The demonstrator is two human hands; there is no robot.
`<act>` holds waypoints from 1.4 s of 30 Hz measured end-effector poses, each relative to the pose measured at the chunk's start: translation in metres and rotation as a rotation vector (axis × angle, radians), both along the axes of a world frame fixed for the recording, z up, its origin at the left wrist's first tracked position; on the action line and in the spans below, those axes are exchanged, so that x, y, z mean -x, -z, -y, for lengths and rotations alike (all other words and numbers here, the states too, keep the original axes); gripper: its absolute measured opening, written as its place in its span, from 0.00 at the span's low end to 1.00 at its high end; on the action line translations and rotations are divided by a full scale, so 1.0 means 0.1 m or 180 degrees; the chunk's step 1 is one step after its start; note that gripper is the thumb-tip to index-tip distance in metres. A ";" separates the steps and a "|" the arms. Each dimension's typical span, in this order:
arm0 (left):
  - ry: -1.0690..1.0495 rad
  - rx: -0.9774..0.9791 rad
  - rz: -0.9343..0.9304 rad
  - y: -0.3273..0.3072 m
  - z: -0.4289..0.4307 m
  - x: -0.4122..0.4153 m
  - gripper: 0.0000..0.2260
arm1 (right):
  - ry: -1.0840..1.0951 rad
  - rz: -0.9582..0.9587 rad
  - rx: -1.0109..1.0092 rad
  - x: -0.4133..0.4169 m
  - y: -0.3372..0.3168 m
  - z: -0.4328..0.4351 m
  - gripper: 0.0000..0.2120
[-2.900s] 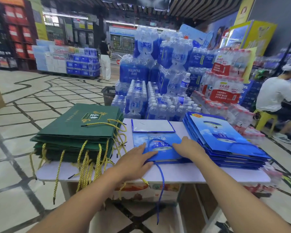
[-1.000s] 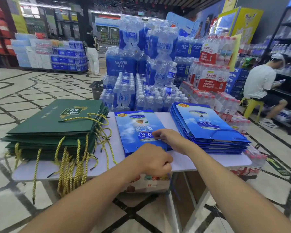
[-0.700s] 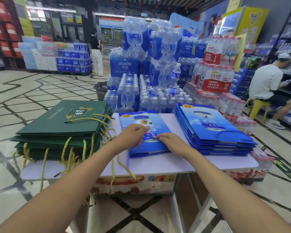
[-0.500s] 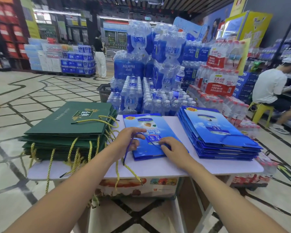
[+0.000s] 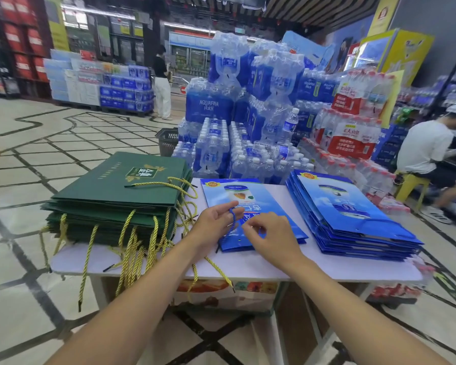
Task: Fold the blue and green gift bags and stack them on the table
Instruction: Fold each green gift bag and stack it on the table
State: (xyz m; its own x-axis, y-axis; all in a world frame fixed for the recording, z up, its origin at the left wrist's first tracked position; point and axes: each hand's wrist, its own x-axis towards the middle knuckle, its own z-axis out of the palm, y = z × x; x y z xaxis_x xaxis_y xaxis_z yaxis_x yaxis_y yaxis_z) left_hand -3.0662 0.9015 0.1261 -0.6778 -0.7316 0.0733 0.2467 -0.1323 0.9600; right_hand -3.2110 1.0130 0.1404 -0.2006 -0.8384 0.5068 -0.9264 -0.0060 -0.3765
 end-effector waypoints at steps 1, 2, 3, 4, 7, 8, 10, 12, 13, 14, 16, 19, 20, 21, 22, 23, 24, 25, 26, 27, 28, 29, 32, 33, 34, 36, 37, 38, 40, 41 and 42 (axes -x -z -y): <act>-0.0004 0.0002 -0.0013 0.00 0.01 -0.01 0.17 | 0.0012 -0.0193 -0.0387 -0.13 -0.06 0.04 0.16; -0.0010 -0.0033 -0.0046 0.01 0.01 -0.01 0.16 | 0.0047 -0.0334 -0.0710 -0.24 -0.08 0.08 0.18; -0.0029 -0.0089 -0.0072 0.02 0.01 -0.02 0.15 | 0.0067 -0.0331 -0.0879 -0.32 -0.08 0.12 0.17; -0.0047 -0.0134 -0.0083 0.02 0.00 -0.02 0.15 | 0.0077 -0.0203 -0.0920 -0.36 -0.07 0.17 0.16; -0.0150 -0.0095 -0.0038 0.03 -0.02 0.01 0.14 | 0.0223 0.0319 -0.0882 -0.34 0.01 0.25 0.13; -0.0176 -0.0066 -0.0022 0.03 -0.02 0.01 0.13 | 0.0282 0.0457 -0.0901 -0.32 0.03 0.25 0.13; -0.0194 0.0026 0.0047 0.02 -0.01 0.01 0.12 | 0.0407 0.0619 -0.0920 -0.33 0.07 0.26 0.15; -0.0211 0.0197 0.0136 0.04 -0.01 0.01 0.10 | 0.0508 0.0633 -0.0891 -0.35 0.12 0.26 0.16; -0.0237 0.0278 0.0165 0.04 -0.01 0.01 0.09 | 0.0512 0.0709 -0.0864 -0.34 0.14 0.27 0.15; -0.0262 0.0317 0.0142 0.04 -0.01 0.01 0.09 | 0.0476 0.0883 -0.0806 -0.32 0.16 0.28 0.14; -0.0392 0.0373 0.0087 0.03 -0.02 0.03 0.11 | 0.0334 0.1468 -0.0571 -0.28 0.18 0.27 0.09; -0.0870 0.0828 0.0404 0.01 -0.05 0.03 0.23 | 0.0301 0.2322 -0.0025 -0.26 0.15 0.21 0.05; -0.1037 0.1053 0.0647 0.01 -0.06 0.03 0.25 | 0.0332 0.2448 0.0116 -0.26 0.14 0.19 0.05; -0.1138 0.1295 0.0952 0.01 -0.09 0.02 0.25 | 0.0353 0.2518 0.0199 -0.26 0.14 0.17 0.05; -0.1160 0.1591 0.1309 0.01 -0.11 0.01 0.23 | 0.0366 0.2575 0.0226 -0.25 0.15 0.17 0.04; -0.1099 0.1949 0.1682 -0.01 -0.13 0.00 0.19 | 0.0358 0.2625 0.0216 -0.24 0.15 0.18 0.03; -0.0979 0.2327 0.2080 -0.03 -0.13 -0.01 0.14 | 0.0344 0.2671 0.0197 -0.24 0.15 0.18 0.03; -0.0847 0.2663 0.2452 -0.05 -0.13 -0.02 0.10 | 0.0335 0.2682 0.0185 -0.23 0.15 0.18 0.04; -0.0719 0.2907 0.2745 -0.07 -0.13 -0.03 0.08 | 0.0327 0.2674 0.0173 -0.21 0.14 0.18 0.05; -0.0583 0.3057 0.2924 -0.09 -0.13 -0.05 0.08 | 0.0300 0.2645 0.0155 -0.19 0.12 0.18 0.05; -0.0456 0.3146 0.2997 -0.07 -0.13 -0.06 0.11 | 0.0255 0.2620 0.0128 -0.16 0.09 0.17 0.06; -0.0344 0.3221 0.3006 -0.04 -0.12 -0.08 0.14 | 0.0193 0.2592 0.0093 -0.11 0.06 0.16 0.06; -0.0174 0.3353 0.2918 0.02 -0.08 -0.12 0.17 | 0.0072 0.2192 -0.0001 0.06 0.02 0.12 0.06; -0.0153 0.3372 0.2862 0.03 -0.07 -0.14 0.17 | 0.0067 0.1983 -0.0041 0.10 0.03 0.12 0.05; -0.0129 0.3391 0.2810 0.04 -0.05 -0.14 0.17 | 0.0043 0.1838 -0.0076 0.12 0.06 0.11 0.04; -0.0085 0.3455 0.2762 0.06 -0.04 -0.16 0.20 | 0.0007 0.1542 -0.0152 0.12 0.12 0.10 0.08; -0.0066 0.3502 0.2755 0.07 -0.04 -0.17 0.23 | 0.0014 0.1422 -0.0186 0.12 0.15 0.09 0.10; -0.0059 0.3522 0.2763 0.08 -0.04 -0.18 0.26 | 0.0007 0.1380 -0.0198 0.11 0.16 0.09 0.10; -0.0089 0.3507 0.2754 0.10 -0.05 -0.18 0.27 | -0.0055 0.1442 -0.0193 0.11 0.17 0.11 0.10; -0.0113 0.3498 0.2742 0.11 -0.05 -0.17 0.27 | -0.0075 0.1464 -0.0196 0.12 0.18 0.11 0.09; -0.0130 0.3494 0.2739 0.11 -0.06 -0.17 0.27 | -0.0082 0.1473 -0.0210 0.12 0.19 0.10 0.08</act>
